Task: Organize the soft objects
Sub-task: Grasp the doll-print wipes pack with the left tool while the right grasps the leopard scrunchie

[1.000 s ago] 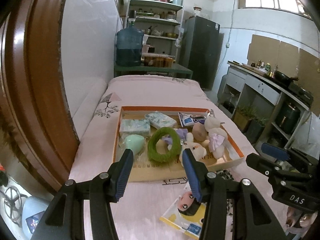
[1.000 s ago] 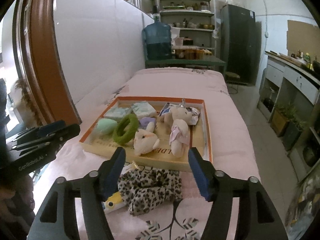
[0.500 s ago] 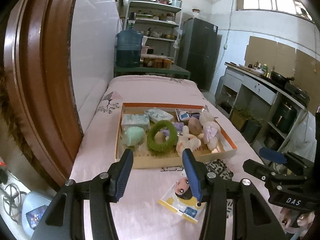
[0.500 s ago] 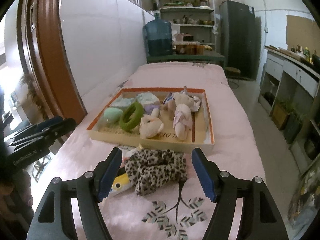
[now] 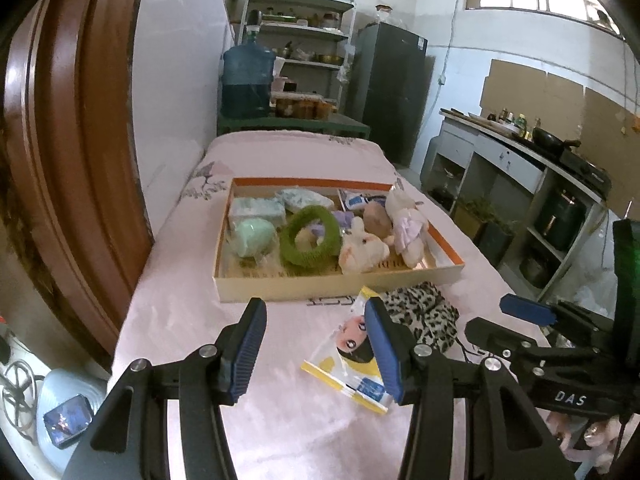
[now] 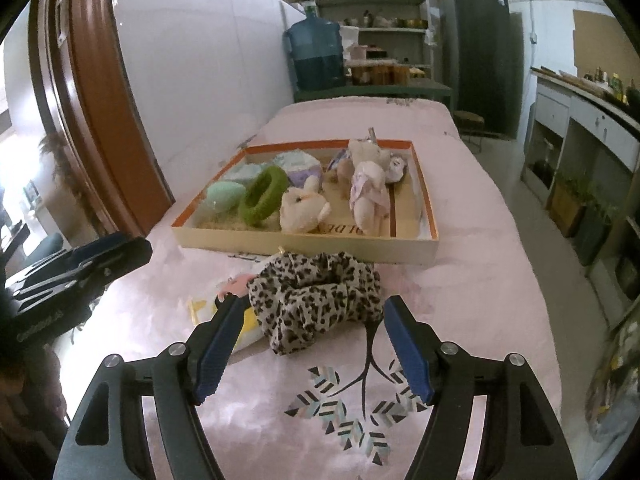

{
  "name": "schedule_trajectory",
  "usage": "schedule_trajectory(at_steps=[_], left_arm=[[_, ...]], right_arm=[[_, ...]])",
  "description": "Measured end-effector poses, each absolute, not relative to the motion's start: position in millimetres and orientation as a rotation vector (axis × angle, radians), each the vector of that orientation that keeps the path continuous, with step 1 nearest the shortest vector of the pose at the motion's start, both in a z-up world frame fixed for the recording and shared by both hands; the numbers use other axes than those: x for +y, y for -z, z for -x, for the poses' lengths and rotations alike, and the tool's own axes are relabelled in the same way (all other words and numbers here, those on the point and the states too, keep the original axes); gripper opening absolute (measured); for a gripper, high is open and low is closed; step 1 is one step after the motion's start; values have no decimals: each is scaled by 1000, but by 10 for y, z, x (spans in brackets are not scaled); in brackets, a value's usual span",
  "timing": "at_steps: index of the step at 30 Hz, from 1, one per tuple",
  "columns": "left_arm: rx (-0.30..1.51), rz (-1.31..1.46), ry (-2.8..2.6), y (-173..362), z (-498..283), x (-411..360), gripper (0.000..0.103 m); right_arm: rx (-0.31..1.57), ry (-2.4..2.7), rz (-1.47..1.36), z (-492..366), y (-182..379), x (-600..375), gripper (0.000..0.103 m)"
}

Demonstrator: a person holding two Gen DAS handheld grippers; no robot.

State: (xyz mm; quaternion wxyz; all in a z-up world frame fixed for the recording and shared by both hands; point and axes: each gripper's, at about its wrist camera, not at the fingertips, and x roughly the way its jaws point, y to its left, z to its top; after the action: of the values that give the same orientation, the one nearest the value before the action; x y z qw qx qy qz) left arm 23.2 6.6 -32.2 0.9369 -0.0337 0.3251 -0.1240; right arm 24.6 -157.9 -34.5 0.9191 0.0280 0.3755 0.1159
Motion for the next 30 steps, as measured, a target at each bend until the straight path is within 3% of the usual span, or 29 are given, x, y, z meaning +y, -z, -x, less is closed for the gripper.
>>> schedule_trajectory(at_steps=[25, 27, 30], left_arm=[[797, 68, 342, 813, -536, -30, 51], [805, 57, 349, 845, -572, -44, 51], [824, 49, 375, 892, -643, -69, 51]], right_arm=[[896, -308, -82, -802, 888, -1465, 73], [899, -319, -85, -800, 901, -1464, 43], [895, -324, -98, -800, 889, -1493, 26]])
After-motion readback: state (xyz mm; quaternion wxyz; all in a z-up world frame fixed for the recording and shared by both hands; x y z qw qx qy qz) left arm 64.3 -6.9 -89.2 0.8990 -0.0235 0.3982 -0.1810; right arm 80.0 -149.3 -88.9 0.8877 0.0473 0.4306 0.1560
